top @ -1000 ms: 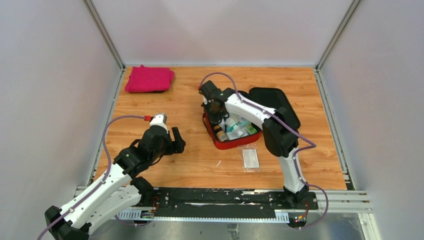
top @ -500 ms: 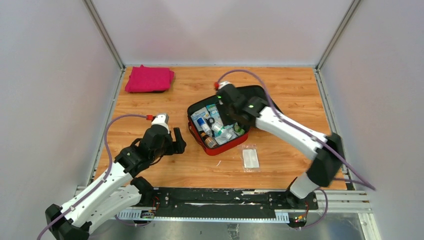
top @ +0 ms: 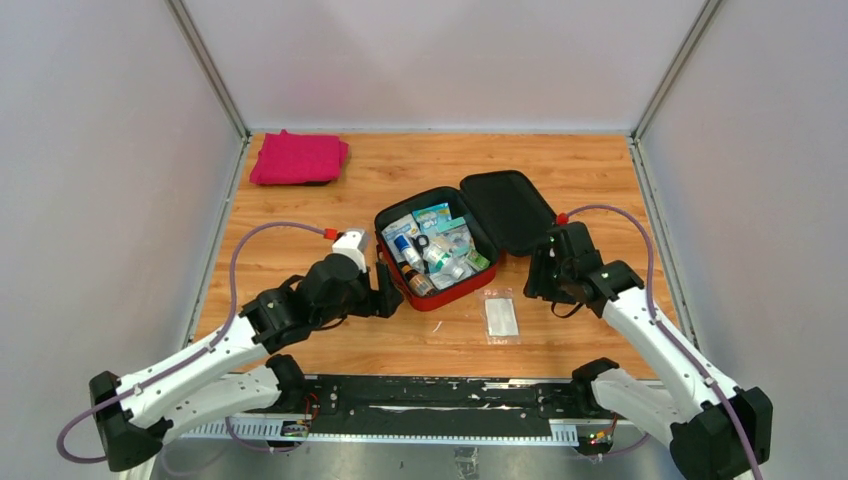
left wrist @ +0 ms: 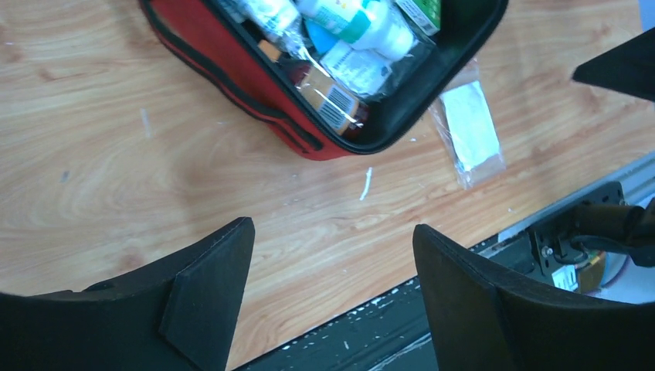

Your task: Organize the medicine kit

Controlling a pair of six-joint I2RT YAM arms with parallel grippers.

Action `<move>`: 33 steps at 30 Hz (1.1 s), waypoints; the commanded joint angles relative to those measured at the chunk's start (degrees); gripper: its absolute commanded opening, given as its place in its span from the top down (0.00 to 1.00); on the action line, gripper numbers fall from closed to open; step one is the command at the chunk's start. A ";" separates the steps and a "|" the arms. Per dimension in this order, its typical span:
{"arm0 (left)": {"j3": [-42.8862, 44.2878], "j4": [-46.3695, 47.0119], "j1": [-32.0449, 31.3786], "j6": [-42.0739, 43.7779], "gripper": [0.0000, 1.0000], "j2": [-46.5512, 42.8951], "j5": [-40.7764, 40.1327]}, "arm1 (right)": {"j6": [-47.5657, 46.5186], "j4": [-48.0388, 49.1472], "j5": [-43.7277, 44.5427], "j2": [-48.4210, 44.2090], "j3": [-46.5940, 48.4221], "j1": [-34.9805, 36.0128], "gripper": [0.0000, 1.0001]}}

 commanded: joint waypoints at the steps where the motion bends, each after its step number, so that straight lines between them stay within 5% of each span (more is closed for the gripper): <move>1: -0.20 6.13 -3.35 -3.47 0.20 3.93 -0.98 | -1.62 0.70 -14.38 1.15 -3.53 -2.47 0.42; 14: -1.73 10.33 -5.75 -5.28 0.21 11.50 -6.53 | -3.58 2.58 -13.78 7.60 -1.07 -4.52 0.49; 23: 7.65 11.14 -5.50 0.10 0.28 21.40 -8.62 | -3.80 3.40 -14.14 7.92 -1.59 -4.51 0.50; 33: 11.21 14.30 0.74 2.76 0.38 33.83 0.70 | -3.23 3.62 -14.09 5.83 -4.43 -4.52 0.51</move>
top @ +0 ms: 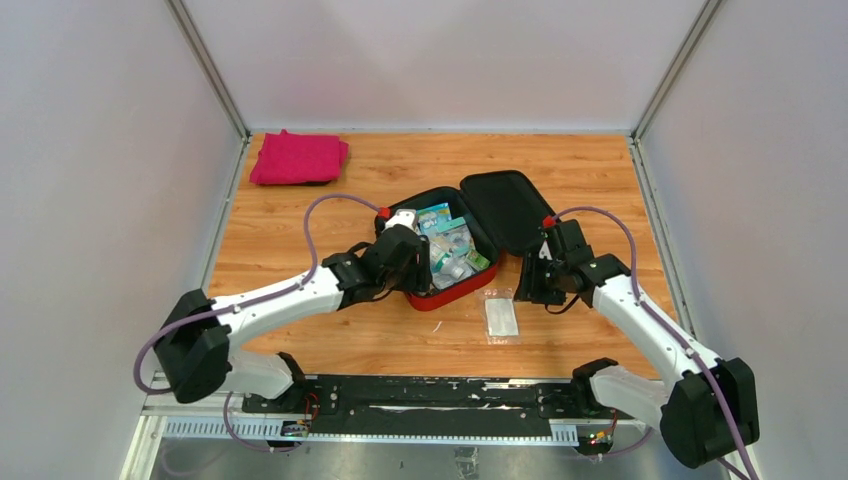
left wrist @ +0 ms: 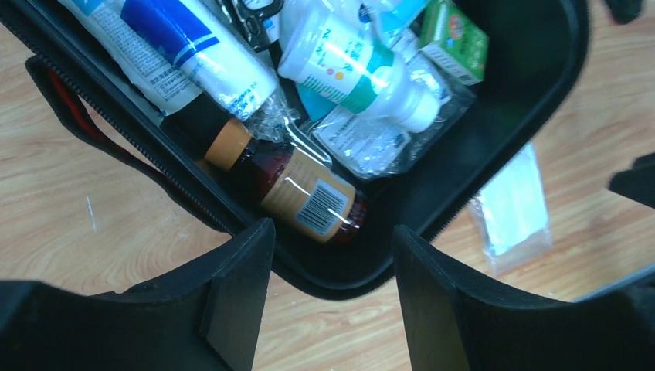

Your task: Organize the medicine kit

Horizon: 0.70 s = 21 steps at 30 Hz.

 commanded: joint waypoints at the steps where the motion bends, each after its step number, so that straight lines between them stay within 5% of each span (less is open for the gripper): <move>1: 1.89 0.32 1.73 2.98 0.38 4.33 2.99 | -0.24 -0.49 -0.49 -0.82 -1.72 -0.94 0.51; 21: -1.30 -13.27 16.79 12.56 0.37 3.80 -3.81 | 0.00 -0.06 0.95 0.45 -1.40 -0.94 0.52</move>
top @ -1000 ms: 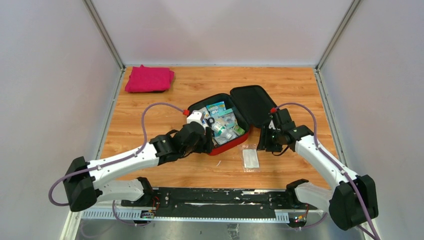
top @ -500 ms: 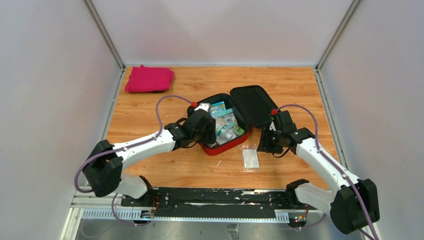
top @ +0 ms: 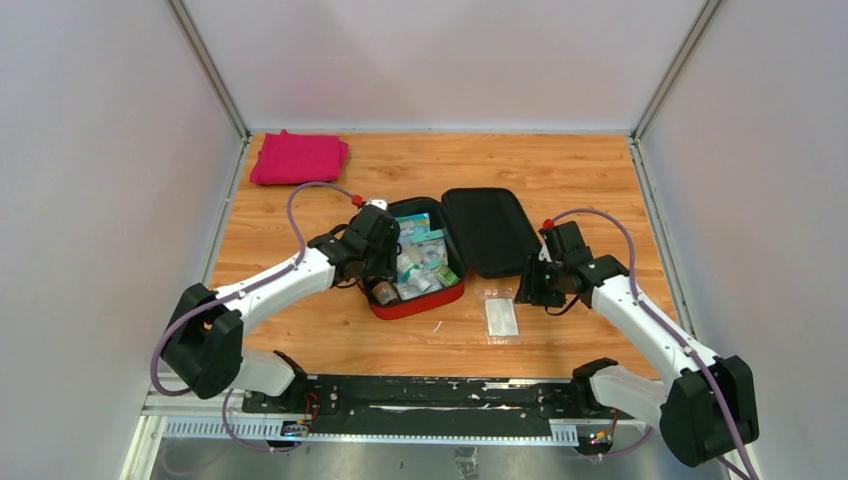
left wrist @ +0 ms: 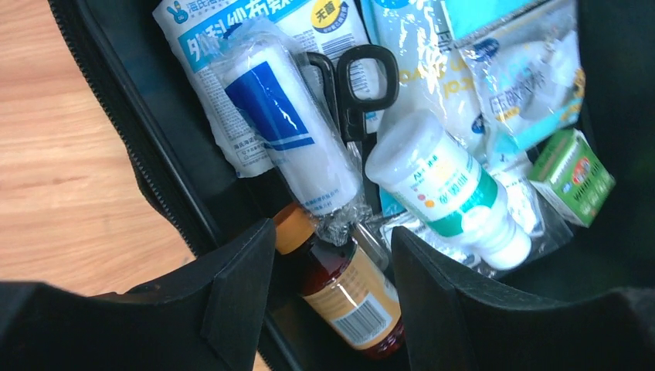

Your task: Organize the medicine kit

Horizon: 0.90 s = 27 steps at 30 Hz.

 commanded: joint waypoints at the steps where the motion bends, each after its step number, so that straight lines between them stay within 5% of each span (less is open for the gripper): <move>1: -2.99 -7.85 3.26 3.01 0.38 -1.68 -5.42 | -0.05 -0.32 1.08 0.55 -0.08 -0.94 0.53; 12: -3.97 -9.34 8.15 4.17 0.34 -5.22 -7.10 | -1.08 -0.67 -0.22 1.37 -0.40 -0.94 0.52; 17: -1.62 -6.94 8.20 5.31 0.24 -10.38 -0.09 | -1.98 0.33 -0.32 5.00 -0.09 -0.94 0.51; 27: -0.02 -4.00 8.20 6.33 0.22 -21.51 7.09 | -4.92 5.11 -0.93 15.93 3.94 -0.94 0.50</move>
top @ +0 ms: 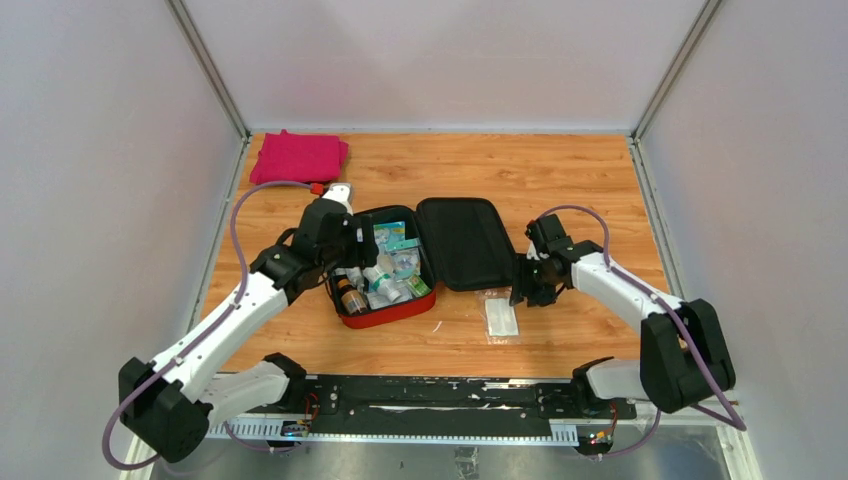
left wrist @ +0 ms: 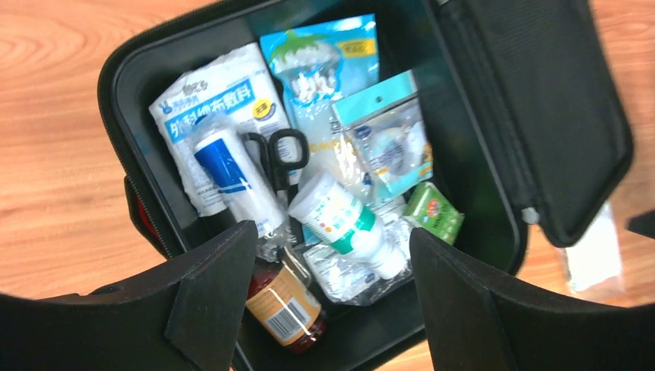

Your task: Organize the medicine kit

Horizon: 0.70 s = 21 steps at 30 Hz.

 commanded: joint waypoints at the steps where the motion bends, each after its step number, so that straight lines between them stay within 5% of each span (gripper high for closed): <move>1: 1.08 1.50 0.40 0.82 0.22 -4.22 3.36 | -2.05 2.21 -0.55 3.86 2.71 -0.92 0.50; 12: 0.17 0.93 0.40 -0.35 0.21 -6.62 4.62 | -2.75 6.26 -0.90 12.13 3.78 0.40 0.55; 21: -3.57 2.35 0.03 -4.57 0.22 -9.00 10.46 | 0.50 9.37 0.63 13.26 0.42 3.25 0.75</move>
